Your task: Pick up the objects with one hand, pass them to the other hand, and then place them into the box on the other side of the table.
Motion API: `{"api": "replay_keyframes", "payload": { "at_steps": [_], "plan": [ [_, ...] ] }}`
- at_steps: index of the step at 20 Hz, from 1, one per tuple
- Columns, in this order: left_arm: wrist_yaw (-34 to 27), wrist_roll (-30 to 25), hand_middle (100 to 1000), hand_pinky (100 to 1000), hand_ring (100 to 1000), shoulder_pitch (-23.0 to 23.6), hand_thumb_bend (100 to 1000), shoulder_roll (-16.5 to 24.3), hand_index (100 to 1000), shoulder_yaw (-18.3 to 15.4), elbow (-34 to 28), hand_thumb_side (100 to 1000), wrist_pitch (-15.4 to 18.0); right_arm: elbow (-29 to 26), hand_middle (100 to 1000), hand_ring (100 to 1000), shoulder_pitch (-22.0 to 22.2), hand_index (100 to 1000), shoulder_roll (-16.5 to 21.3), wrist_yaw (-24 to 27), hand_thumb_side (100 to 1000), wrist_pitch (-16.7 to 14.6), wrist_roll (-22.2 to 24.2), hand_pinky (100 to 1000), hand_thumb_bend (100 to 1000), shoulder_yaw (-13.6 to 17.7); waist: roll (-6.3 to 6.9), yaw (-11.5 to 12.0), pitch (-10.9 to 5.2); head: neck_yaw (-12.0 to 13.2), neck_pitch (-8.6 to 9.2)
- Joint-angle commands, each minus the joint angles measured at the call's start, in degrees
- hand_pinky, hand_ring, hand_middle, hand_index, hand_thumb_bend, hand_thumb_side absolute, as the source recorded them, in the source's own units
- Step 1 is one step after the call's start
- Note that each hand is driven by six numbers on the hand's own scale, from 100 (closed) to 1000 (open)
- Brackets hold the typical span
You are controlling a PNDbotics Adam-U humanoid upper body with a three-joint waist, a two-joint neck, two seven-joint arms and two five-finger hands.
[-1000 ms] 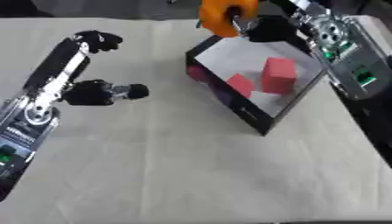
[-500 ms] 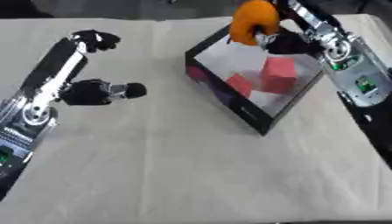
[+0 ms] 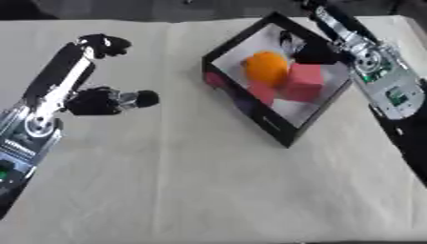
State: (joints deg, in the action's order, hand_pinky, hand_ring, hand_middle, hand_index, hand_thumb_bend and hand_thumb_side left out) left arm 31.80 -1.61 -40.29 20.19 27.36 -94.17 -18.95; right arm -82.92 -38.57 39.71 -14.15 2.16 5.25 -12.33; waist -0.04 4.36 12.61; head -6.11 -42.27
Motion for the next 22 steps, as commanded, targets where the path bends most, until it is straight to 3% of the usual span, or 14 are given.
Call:
{"api": "replay_keyframes", "payload": {
  "at_steps": [1, 7, 8, 9, 12, 15, 16, 17, 19, 22],
  "plan": [
    [-0.11, 0.38, 702, 827, 774, -0.5, 1000, 1.46, 838, -0.57, -0.66, 796, -0.01, -0.54, 1000, 1000, -0.43, 1000, 2.14, -0.74, 370, -0.69, 0.02, 974, 100, 1.37, 0.7, -0.09, -1.19, 0.3, -0.05],
    [-0.34, 0.88, 697, 824, 772, 0.31, 1000, 1.76, 836, -1.46, -1.1, 791, -0.43, -2.25, 1000, 1000, 0.55, 1000, 2.63, 1.88, 343, 0.06, -0.57, 971, 100, 2.5, 0.74, -0.23, -1.29, 0.69, -0.32],
    [-0.57, 1.29, 695, 823, 771, 0.67, 1000, 1.93, 834, -2.05, -1.42, 770, -0.72, -3.11, 1000, 1000, 0.85, 1000, 2.78, 3.74, 367, 0.57, -0.9, 966, 100, 3.04, 0.75, -0.25, -1.31, 0.9, -0.42],
    [-0.9, 1.83, 693, 823, 769, 1.08, 945, 2.19, 833, -2.77, -1.85, 746, -1.05, -4.32, 1000, 1000, 1.22, 1000, 3.05, 6.28, 416, 1.08, -1.36, 962, 100, 3.68, 0.77, -0.28, -1.32, 1.16, -0.54],
    [-2.97, 4.81, 688, 819, 764, 2.86, 688, 3.96, 832, -6.25, -4.19, 699, -2.49, -10.56, 1000, 1000, 3.15, 1000, 5.03, 17.84, 468, 1.85, -2.94, 946, 100, 6.56, 0.84, -0.43, -1.44, 2.79, -0.91],
    [-6.54, 8.75, 695, 818, 757, 5.26, 584, 6.27, 826, -11.03, -6.83, 677, -3.84, -16.49, 1000, 1000, 6.44, 1000, 7.57, 29.23, 482, 2.11, -4.83, 950, 100, 10.2, 0.89, -0.51, -1.62, 4.52, -1.17],
    [-7.9, 10.14, 694, 817, 756, 5.87, 100, 6.85, 821, -12.27, -7.6, 984, -4.15, -17.98, 1000, 999, 7.54, 1000, 8.17, 32.63, 715, 2.14, -5.44, 950, 100, 11.16, 0.9, -0.53, -1.64, 4.84, -1.17],
    [-8.79, 11.73, 695, 813, 754, 6.64, 532, 7.58, 814, -13.76, -8.23, 648, -4.48, -19.33, 1000, 993, 9.0, 1000, 8.58, 36.15, 512, 2.08, -6.1, 947, 100, 12.2, 0.89, -0.58, -1.65, 5.23, -1.11],
    [-12.67, 14.9, 699, 809, 754, 8.21, 523, 8.51, 810, -16.9, -9.53, 623, -4.62, -21.95, 1000, 976, 12.26, 1000, 9.19, 42.14, 512, 1.82, -7.16, 939, 100, 14.37, 0.86, -0.69, -1.6, 5.88, -0.97],
    [-18.98, 19.74, 712, 803, 765, 10.19, 540, 9.11, 812, -21.24, -10.61, 603, -3.98, -25.36, 1000, 955, 16.57, 1000, 9.1, 47.22, 510, 1.26, -9.51, 931, 100, 17.61, 0.82, -0.89, -1.45, 6.81, -1.03]
  ]
}}
